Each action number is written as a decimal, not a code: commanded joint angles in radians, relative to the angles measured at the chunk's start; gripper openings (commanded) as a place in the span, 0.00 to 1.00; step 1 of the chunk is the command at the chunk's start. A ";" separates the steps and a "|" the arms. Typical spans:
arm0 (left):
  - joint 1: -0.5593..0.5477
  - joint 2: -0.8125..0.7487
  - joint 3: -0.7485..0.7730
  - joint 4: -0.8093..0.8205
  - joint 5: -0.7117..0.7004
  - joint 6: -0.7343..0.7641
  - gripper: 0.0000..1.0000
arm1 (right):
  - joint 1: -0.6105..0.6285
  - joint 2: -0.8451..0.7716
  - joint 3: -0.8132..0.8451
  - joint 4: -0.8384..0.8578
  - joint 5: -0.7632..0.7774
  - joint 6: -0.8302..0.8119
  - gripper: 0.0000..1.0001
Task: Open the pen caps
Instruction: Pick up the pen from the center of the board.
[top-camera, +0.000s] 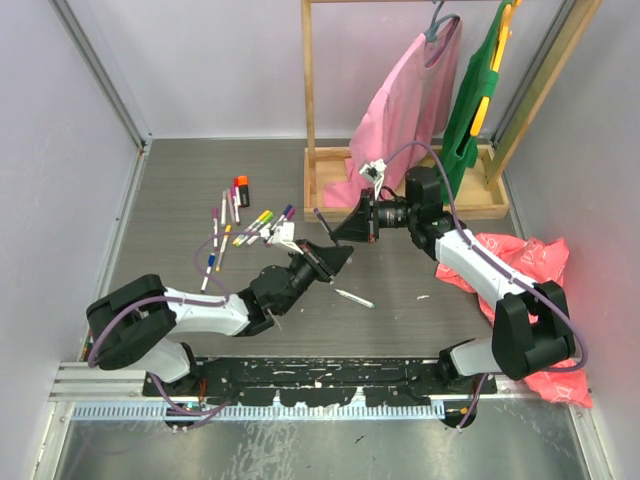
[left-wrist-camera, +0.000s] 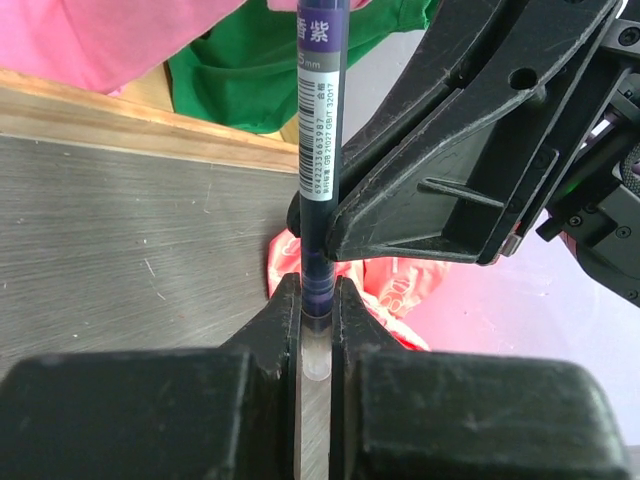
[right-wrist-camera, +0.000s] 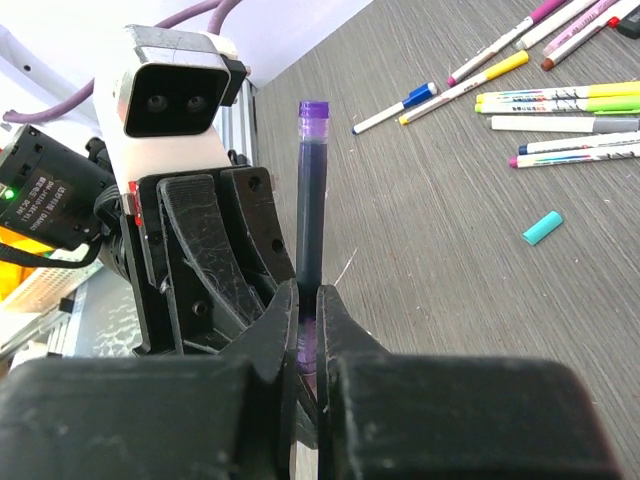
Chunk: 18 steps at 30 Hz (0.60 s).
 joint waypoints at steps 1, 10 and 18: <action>-0.004 -0.002 0.011 0.051 -0.012 0.034 0.00 | -0.003 -0.008 0.028 -0.021 -0.029 -0.072 0.04; 0.016 -0.078 -0.057 -0.024 0.083 0.121 0.00 | -0.010 -0.033 0.098 -0.263 -0.079 -0.345 0.56; 0.207 -0.264 -0.023 -0.459 0.524 0.161 0.00 | -0.018 -0.063 0.230 -0.718 0.001 -0.900 0.61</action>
